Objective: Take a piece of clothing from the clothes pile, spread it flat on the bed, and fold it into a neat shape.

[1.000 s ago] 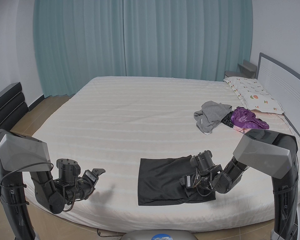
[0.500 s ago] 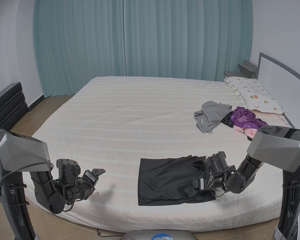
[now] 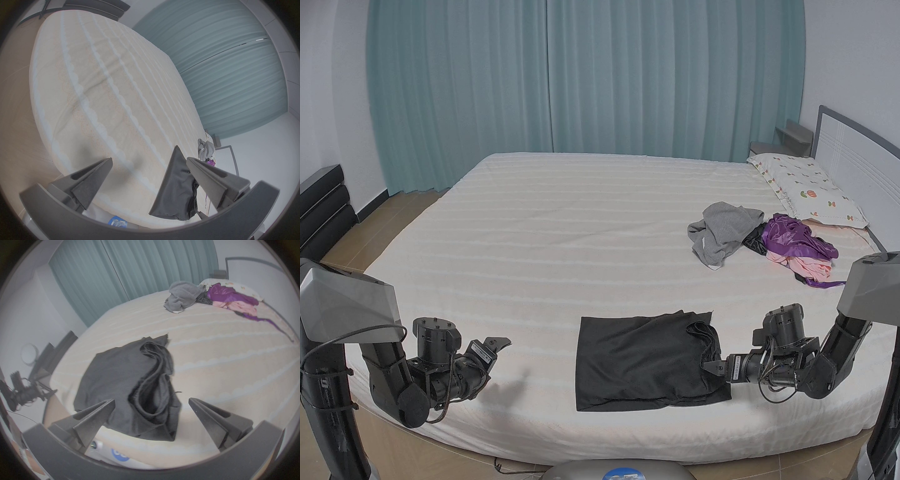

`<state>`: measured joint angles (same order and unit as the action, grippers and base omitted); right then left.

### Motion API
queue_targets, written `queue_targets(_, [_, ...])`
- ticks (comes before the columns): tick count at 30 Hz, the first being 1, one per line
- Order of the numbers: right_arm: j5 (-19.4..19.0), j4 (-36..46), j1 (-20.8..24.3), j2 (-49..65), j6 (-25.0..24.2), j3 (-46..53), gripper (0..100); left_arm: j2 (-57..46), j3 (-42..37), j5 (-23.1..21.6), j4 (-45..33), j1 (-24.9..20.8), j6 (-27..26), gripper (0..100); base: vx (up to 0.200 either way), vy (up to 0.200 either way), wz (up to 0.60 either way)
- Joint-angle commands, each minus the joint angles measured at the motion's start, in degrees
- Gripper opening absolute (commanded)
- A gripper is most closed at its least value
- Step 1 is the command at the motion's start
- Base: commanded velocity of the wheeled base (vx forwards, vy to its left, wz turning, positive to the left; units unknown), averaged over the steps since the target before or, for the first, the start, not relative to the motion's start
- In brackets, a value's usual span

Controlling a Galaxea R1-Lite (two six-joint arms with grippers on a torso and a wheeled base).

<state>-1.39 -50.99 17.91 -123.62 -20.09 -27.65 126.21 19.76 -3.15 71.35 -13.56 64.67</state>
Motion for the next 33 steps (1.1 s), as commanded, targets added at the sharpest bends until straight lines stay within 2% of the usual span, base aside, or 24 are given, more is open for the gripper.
queue_targets(1, [-4.2, -3.0, -1.3, 0.8, -2.8, 1.7, 100, 0.1, 0.1, 0.0, 0.0, 0.0, 0.0, 100, 0.000, 0.000, 0.00])
queue_targets(2, [-7.8, -3.1, -1.0, -0.1, -5.3, 1.0, 100, 0.2, 0.1, 0.0, 0.0, 0.0, -0.1, 100, 0.000, 0.000, 0.00])
queue_targets(4, [-10.0, -3.2, -0.8, -2.5, -5.6, 0.6, 100, 0.2, 0.1, 0.0, 0.0, 0.0, -0.1, 100, 0.000, 0.000, 0.00])
queue_targets(10, [-10.7, -3.9, -0.6, -5.3, -5.9, -1.7, 100, 0.1, 0.1, 0.0, 0.0, 0.0, -0.1, 100, 0.000, 0.000, 0.00])
queue_targets(11, [-10.6, -3.3, -0.7, -5.8, -5.7, -2.2, 0, 0.2, 0.1, -0.1, 0.0, 0.0, -0.1, 100, 0.000, 0.000, 0.00])
queue_targets(17, [-10.2, -3.1, -1.5, -5.4, -5.3, 0.1, 0, 0.2, 0.0, 0.0, 0.0, 0.0, -0.1, 100, 0.000, 0.000, 0.00])
queue_targets(24, [-10.7, -3.8, -4.7, -2.0, -4.3, 4.5, 0, 0.2, 0.0, 0.0, 0.0, 0.0, -0.1, 100, 0.000, 0.000, 0.00])
queue_targets(33, [-11.4, -3.8, -5.0, -2.6, -4.1, 6.2, 0, 0.1, -0.1, 0.0, 0.0, 0.0, -0.1, 100, 0.000, 0.000, 0.00])
